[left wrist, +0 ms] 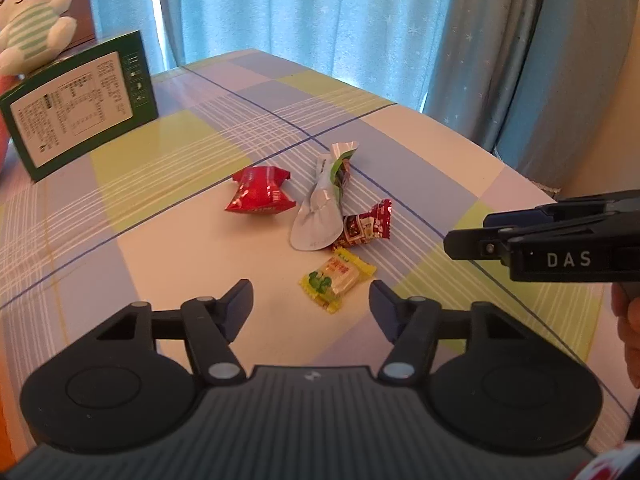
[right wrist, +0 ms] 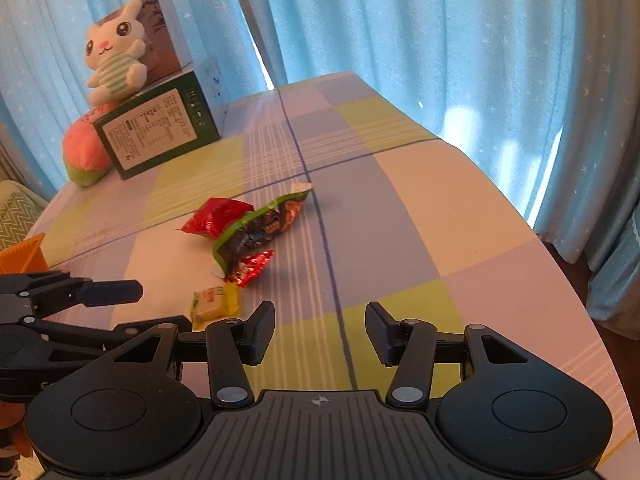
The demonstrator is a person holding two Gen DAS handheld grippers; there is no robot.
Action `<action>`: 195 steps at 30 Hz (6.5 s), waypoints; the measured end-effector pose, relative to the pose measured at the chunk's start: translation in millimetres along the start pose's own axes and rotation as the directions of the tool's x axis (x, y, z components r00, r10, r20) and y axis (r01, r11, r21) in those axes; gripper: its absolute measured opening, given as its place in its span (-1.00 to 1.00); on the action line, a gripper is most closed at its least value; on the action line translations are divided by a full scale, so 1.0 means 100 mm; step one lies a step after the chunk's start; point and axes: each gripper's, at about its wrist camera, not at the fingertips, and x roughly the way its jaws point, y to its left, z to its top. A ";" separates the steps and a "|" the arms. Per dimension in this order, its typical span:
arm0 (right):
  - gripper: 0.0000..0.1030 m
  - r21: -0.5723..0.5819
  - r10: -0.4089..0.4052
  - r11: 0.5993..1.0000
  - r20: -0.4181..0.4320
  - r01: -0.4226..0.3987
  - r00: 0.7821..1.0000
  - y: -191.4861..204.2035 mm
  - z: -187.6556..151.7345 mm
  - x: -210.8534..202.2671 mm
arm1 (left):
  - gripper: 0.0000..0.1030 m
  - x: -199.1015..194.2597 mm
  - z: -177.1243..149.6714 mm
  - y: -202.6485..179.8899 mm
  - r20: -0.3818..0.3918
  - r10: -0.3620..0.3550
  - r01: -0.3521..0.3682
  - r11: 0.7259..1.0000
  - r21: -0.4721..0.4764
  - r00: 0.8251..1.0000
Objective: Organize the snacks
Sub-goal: 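Move both tools back from the tray toward the remaining candies, then grasp the yellow candy packet with the left tool while the right tool grasps the red-silver candy, then carry the yellow packet with the left tool into the tray while the right tool carries the red-silver candy, then open the left tool over the tray while the right tool releases the red-silver candy there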
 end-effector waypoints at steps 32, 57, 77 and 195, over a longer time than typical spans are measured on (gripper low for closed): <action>-0.30 -0.406 0.063 0.912 0.028 -0.047 0.998 0.62 0.07 0.65 | -0.29 -0.24 -0.42 0.30 -0.039 0.166 -0.170 0.974 -0.147 0.985; 0.13 -0.350 0.033 0.936 -0.009 -0.035 0.999 0.59 -0.01 0.59 | -0.62 -0.21 -0.40 0.28 -0.003 0.110 -0.110 0.989 -0.098 0.994; -0.58 -0.378 0.068 0.923 0.000 -0.063 0.998 0.75 -0.05 0.43 | -0.63 -0.56 -0.53 0.27 -0.009 0.124 -0.122 0.968 -0.220 0.992; -0.58 -0.365 0.339 0.852 -0.159 -0.375 0.927 3.59 -0.16 0.33 | -0.31 -2.36 -1.09 2.61 -0.064 0.359 -0.353 0.842 -0.409 0.931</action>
